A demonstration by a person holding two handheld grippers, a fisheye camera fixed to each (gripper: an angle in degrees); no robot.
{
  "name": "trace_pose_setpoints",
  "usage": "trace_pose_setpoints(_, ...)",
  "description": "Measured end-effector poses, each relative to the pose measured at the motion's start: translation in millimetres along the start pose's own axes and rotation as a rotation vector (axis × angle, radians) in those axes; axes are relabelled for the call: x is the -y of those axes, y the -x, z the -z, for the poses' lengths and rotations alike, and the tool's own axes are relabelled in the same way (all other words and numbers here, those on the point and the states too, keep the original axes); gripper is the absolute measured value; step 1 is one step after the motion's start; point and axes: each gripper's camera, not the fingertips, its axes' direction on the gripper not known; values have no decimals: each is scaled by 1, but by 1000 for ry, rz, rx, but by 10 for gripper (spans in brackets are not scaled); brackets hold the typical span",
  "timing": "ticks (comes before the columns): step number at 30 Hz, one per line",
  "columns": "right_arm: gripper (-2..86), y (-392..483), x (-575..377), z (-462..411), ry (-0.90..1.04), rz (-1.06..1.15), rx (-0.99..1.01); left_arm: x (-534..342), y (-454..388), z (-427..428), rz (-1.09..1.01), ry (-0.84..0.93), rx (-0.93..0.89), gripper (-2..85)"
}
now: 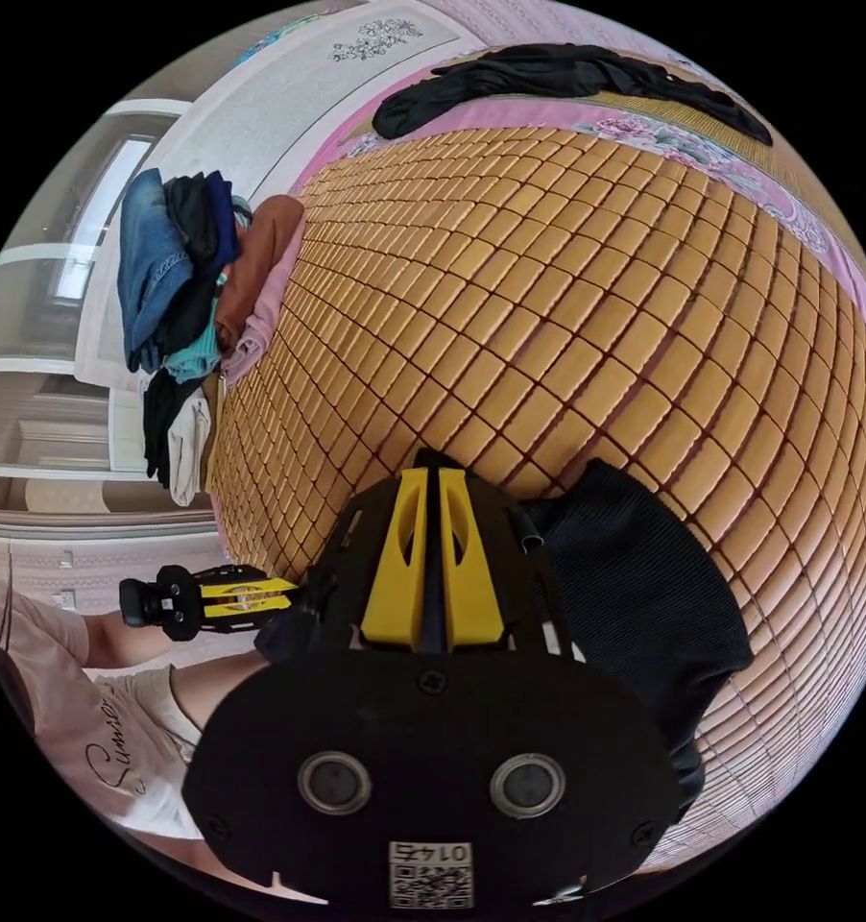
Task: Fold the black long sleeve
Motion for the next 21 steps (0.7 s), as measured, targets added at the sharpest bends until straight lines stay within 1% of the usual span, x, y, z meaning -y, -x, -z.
trace_pose_setpoints(2,0,-1,-8,28,-85,-16,-49,1,2,-4,23,3,-24,11)
trace_pose_setpoints(3,1,-4,-19,51,-160,-40,-72,0,3,-6,36,-2,-28,23)
trace_pose_setpoints(5,5,-2,-46,84,-259,-36,-49,-1,5,-7,59,-6,-21,47)
trace_pose_setpoints(7,13,10,-104,111,-335,-30,-66,-3,6,2,69,-33,-9,63)
trace_pose_setpoints(8,16,13,-121,113,-335,-38,-80,-4,6,4,74,-38,-8,65)
trace_pose_setpoints(9,25,19,-158,113,-313,-65,-91,-6,4,11,77,-45,3,62)
trace_pose_setpoints(10,30,23,-197,106,-278,-111,-88,-7,-2,17,49,-56,15,57)
trace_pose_setpoints(11,30,25,-218,102,-255,-141,-80,-8,-7,21,25,-62,15,54)
trace_pose_setpoints(13,29,32,-298,78,-173,-286,-34,-10,-38,27,-107,-61,-40,51)
trace_pose_setpoints(14,29,34,-318,72,-152,-328,-24,-10,-48,27,-146,-49,-61,51)
trace_pose_setpoints(16,31,45,-387,50,-97,-492,4,-13,-96,20,-283,7,-175,51)
trace_pose_setpoints(17,32,47,-402,45,-92,-533,15,-15,-108,17,-310,20,-203,51)
trace_pose_setpoints(19,36,57,-450,33,-109,-649,80,-24,-158,0,-408,66,-304,49)
trace_pose_setpoints(20,38,60,-459,31,-115,-670,89,-27,-171,-4,-438,67,-309,47)
trace_pose_setpoints(21,41,63,-474,29,-117,-703,98,-35,-198,-11,-515,65,-292,44)
